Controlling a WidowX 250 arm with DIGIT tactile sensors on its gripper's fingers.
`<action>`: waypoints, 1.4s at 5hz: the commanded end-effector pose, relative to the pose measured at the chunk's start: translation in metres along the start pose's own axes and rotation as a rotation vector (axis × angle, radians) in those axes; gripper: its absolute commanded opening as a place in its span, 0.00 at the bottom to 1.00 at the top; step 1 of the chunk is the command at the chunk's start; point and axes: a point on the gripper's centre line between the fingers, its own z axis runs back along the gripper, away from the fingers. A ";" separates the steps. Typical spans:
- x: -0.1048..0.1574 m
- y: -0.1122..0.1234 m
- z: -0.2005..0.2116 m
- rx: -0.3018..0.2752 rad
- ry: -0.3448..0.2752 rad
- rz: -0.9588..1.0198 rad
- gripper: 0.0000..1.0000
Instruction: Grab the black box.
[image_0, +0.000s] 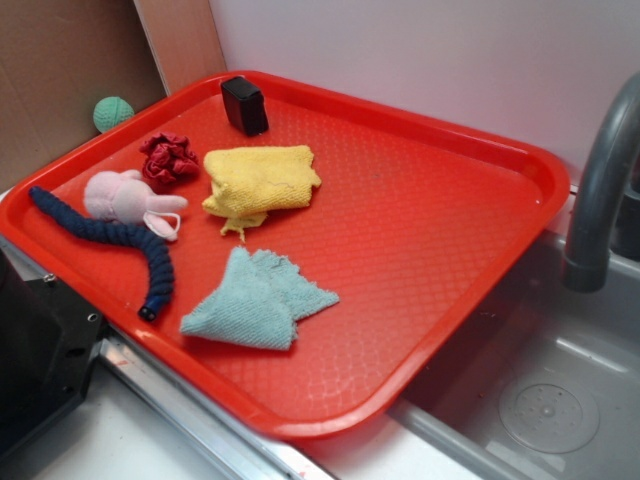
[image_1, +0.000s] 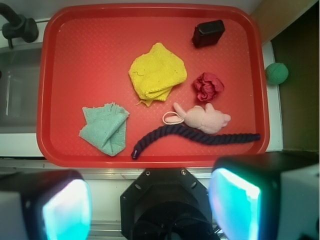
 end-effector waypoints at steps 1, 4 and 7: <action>0.000 0.000 0.000 0.000 0.000 0.000 1.00; 0.100 0.095 -0.049 0.131 -0.148 0.731 1.00; 0.100 0.095 -0.049 0.131 -0.148 0.731 1.00</action>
